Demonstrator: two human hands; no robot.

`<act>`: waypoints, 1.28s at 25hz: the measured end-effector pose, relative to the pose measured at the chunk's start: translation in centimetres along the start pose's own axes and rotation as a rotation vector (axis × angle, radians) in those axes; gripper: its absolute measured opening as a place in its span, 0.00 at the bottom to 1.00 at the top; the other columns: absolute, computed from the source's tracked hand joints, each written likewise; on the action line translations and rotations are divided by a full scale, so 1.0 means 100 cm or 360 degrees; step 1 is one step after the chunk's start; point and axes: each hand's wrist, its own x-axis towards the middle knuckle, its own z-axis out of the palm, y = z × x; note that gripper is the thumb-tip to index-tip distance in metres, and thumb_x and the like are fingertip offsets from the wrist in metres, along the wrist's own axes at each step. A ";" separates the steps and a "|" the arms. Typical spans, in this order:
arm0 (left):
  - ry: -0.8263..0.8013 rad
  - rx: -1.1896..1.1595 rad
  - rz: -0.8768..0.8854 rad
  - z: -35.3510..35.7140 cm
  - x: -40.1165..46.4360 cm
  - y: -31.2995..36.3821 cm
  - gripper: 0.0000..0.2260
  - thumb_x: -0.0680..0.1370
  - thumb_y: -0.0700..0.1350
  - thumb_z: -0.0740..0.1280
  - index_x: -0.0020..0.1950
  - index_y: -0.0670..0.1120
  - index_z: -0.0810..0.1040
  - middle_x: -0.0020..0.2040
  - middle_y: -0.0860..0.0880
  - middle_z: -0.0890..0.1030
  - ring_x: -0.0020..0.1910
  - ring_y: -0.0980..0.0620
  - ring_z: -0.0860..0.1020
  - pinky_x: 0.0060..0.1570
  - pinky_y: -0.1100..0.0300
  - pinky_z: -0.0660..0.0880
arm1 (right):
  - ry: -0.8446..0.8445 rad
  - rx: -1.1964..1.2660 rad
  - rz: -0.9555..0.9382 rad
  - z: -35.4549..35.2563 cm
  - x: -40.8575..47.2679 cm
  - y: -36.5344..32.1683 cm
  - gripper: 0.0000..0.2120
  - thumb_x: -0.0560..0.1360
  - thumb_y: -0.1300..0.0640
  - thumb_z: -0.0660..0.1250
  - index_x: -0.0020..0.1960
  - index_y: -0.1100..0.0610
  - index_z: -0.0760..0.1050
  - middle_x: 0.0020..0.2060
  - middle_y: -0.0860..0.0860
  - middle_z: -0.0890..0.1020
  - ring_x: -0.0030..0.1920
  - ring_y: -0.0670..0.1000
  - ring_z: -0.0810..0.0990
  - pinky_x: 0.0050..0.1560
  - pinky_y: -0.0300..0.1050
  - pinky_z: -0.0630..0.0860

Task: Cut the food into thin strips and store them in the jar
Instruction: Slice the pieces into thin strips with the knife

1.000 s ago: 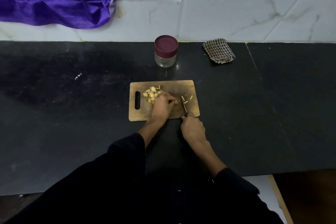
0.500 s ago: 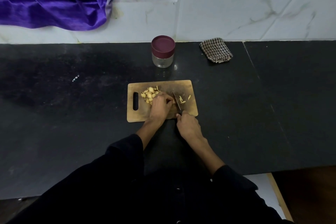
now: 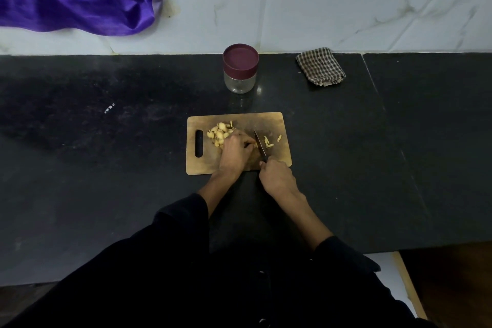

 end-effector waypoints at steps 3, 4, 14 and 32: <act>-0.0021 -0.0015 0.0016 0.000 0.000 0.000 0.07 0.74 0.36 0.69 0.50 0.41 0.83 0.51 0.46 0.79 0.49 0.55 0.76 0.54 0.63 0.73 | -0.0101 -0.0073 0.0085 -0.012 0.007 -0.011 0.13 0.83 0.53 0.57 0.59 0.59 0.75 0.54 0.57 0.80 0.54 0.57 0.79 0.50 0.51 0.74; -0.0021 -0.0013 0.0019 0.000 0.000 0.000 0.07 0.74 0.36 0.69 0.50 0.41 0.83 0.51 0.45 0.79 0.50 0.54 0.76 0.55 0.63 0.73 | -0.0106 -0.0117 0.0099 -0.014 0.009 -0.014 0.14 0.83 0.53 0.57 0.59 0.60 0.76 0.55 0.57 0.80 0.55 0.57 0.79 0.50 0.51 0.74; -0.0001 -0.0022 -0.0037 0.001 0.000 0.001 0.07 0.74 0.37 0.70 0.50 0.42 0.84 0.51 0.47 0.80 0.48 0.57 0.75 0.52 0.69 0.69 | 0.0074 -0.0132 0.0054 0.014 -0.011 0.001 0.12 0.84 0.55 0.54 0.61 0.60 0.69 0.57 0.60 0.79 0.58 0.61 0.79 0.47 0.51 0.69; 0.0006 0.0037 -0.0012 -0.001 -0.004 0.003 0.08 0.75 0.37 0.68 0.52 0.42 0.83 0.53 0.47 0.79 0.47 0.60 0.72 0.52 0.68 0.69 | -0.0008 0.0066 0.0029 0.004 -0.008 0.000 0.13 0.84 0.50 0.56 0.57 0.58 0.72 0.51 0.57 0.79 0.50 0.58 0.81 0.50 0.59 0.80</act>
